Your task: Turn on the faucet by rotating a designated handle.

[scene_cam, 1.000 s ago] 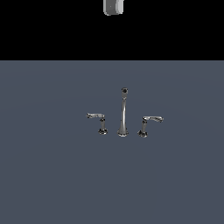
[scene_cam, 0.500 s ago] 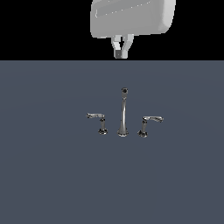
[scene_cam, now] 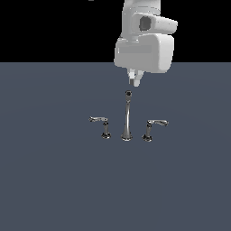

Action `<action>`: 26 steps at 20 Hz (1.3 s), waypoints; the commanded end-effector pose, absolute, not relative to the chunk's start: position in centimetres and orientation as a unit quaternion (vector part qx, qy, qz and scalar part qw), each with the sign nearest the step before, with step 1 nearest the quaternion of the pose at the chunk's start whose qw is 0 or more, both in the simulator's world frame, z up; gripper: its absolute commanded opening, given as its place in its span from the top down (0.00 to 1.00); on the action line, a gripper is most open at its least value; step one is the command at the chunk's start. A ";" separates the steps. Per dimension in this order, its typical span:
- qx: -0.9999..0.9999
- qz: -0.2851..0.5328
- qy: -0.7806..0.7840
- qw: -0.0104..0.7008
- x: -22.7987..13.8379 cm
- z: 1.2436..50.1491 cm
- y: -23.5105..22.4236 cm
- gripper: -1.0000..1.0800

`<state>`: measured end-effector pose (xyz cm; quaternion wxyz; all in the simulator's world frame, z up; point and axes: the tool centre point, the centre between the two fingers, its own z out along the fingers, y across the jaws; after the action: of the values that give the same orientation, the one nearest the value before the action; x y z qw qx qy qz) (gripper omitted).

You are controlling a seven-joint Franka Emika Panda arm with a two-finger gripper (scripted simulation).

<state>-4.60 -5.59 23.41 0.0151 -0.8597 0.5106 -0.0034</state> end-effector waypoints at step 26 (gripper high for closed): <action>-0.669 -0.001 0.744 -0.001 1.4 8.6 -17.4 1.00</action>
<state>1.29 -17.20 8.82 -0.0008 -0.6727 0.7399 -0.0003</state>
